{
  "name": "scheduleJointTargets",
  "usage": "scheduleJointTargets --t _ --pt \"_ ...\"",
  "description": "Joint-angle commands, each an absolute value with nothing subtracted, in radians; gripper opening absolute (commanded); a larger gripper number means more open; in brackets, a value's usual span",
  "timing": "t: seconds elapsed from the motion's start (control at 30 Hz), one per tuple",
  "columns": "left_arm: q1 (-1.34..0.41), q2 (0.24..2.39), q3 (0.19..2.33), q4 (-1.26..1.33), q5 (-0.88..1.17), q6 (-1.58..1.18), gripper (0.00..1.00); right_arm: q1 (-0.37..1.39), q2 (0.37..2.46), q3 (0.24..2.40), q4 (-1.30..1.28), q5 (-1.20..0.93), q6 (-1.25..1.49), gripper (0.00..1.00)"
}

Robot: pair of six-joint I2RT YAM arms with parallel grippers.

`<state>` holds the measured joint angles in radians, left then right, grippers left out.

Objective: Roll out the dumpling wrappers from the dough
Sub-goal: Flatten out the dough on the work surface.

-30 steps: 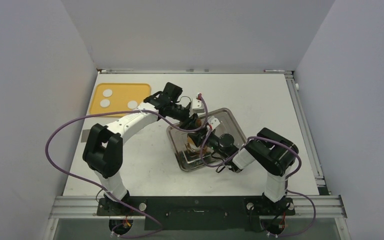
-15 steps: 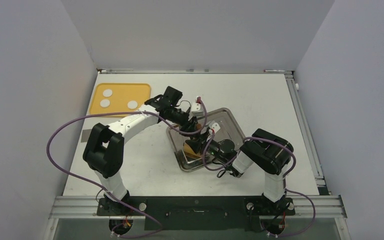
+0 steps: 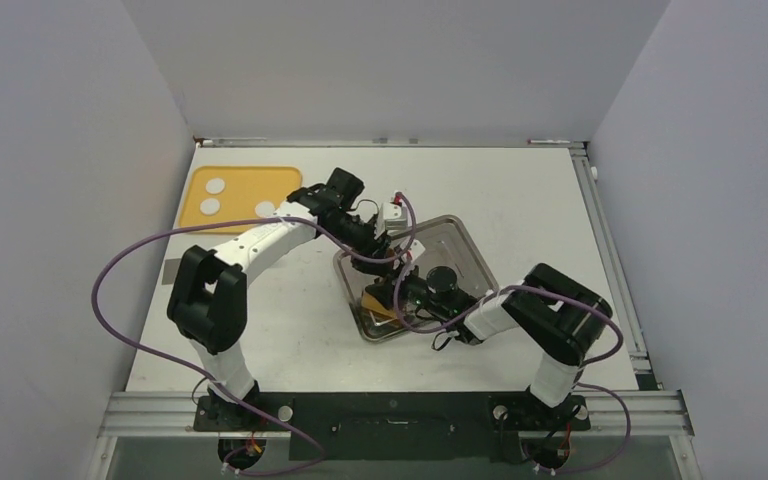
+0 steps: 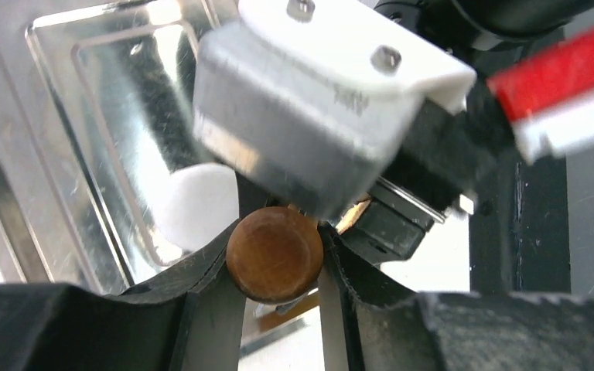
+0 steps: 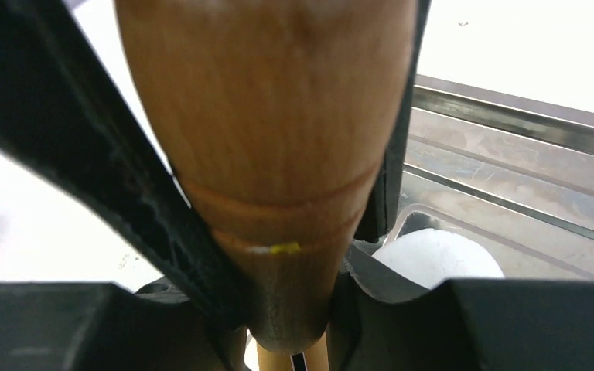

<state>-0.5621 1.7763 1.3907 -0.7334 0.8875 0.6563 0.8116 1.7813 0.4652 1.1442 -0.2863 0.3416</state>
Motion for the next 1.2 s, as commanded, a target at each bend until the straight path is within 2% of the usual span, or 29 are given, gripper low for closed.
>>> scheduleJointTargets --t 0.0,0.17,0.33,0.83,1.17 --pt "-0.565 1.693 1.491 -0.966 0.786 0.683 0.0 0.761 1.653 0.59 0.693 -0.242 0.237 0.08" --pt "-0.568 1.716 1.625 -0.913 0.755 0.624 0.0 0.687 1.612 0.732 0.672 -0.262 0.172 0.08" --pt "-0.571 1.783 1.637 -0.841 0.754 0.595 0.0 0.634 1.663 0.723 0.72 -0.261 0.161 0.08" --pt "-0.578 1.826 1.359 -0.767 0.686 0.697 0.0 0.694 1.978 0.378 1.127 -0.235 0.377 0.08" --pt "-0.567 1.805 1.227 -0.721 0.701 0.678 0.0 0.716 2.047 0.282 1.214 -0.196 0.458 0.08"
